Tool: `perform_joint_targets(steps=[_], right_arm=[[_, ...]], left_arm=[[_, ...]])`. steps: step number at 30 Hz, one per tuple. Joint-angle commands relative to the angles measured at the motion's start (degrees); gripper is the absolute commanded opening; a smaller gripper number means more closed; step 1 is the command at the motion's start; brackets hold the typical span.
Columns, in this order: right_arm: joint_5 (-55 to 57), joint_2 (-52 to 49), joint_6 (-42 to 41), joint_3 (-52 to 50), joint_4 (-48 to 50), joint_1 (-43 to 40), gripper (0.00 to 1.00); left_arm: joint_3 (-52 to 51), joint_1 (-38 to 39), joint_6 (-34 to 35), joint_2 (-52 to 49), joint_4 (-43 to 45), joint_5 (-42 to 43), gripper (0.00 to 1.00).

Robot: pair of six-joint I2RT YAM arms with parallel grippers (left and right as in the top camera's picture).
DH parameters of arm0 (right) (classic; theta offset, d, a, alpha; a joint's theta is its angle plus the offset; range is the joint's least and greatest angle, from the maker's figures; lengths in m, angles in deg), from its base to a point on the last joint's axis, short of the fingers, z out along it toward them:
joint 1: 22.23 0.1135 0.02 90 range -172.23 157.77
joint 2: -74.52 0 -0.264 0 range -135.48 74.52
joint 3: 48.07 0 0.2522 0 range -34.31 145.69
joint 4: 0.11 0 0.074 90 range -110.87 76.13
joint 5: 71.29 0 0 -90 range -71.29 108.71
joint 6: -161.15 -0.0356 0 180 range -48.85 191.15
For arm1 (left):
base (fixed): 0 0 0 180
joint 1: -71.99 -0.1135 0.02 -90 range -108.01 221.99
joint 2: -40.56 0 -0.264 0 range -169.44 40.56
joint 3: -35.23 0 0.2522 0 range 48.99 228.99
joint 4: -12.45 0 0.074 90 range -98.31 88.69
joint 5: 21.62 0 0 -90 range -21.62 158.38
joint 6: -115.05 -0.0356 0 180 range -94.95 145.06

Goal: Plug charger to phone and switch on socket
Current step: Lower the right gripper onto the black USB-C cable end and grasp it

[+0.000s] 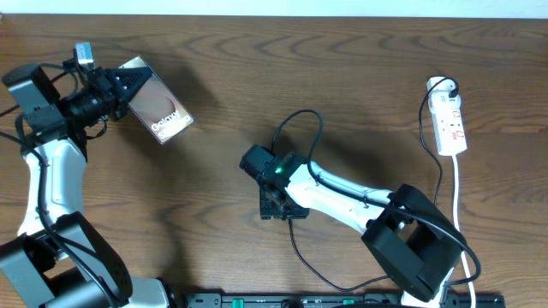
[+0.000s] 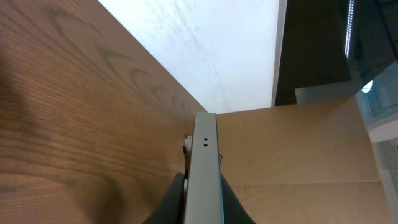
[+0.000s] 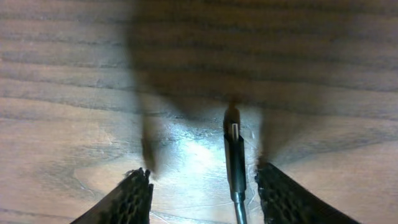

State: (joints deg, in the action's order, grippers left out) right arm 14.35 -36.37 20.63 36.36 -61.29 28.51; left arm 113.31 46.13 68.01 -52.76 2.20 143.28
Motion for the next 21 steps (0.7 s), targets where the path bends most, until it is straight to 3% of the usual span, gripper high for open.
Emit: perform_joint_targets(steps=[1,10,15,21], right_arm=[[-0.35,-0.2,-0.7,0.11,-0.15,-0.07,0.52],[-0.52,-0.68,-0.92,0.11,-0.17,-0.09,0.25],[-0.55,-0.68,-0.92,0.11,-0.2,-0.09,0.01],[-1.99,-0.68,-0.87,0.13,-0.31,-1.16,0.01]], left_arm=[[0.02,-0.26,-0.96,-0.07,0.44,2.25,0.08],[0.02,-0.26,-0.96,-0.07,0.44,2.25,0.07],[0.02,-0.26,-0.98,-0.07,0.44,2.25,0.07],[0.02,-0.26,-0.96,-0.07,0.44,2.25,0.07]])
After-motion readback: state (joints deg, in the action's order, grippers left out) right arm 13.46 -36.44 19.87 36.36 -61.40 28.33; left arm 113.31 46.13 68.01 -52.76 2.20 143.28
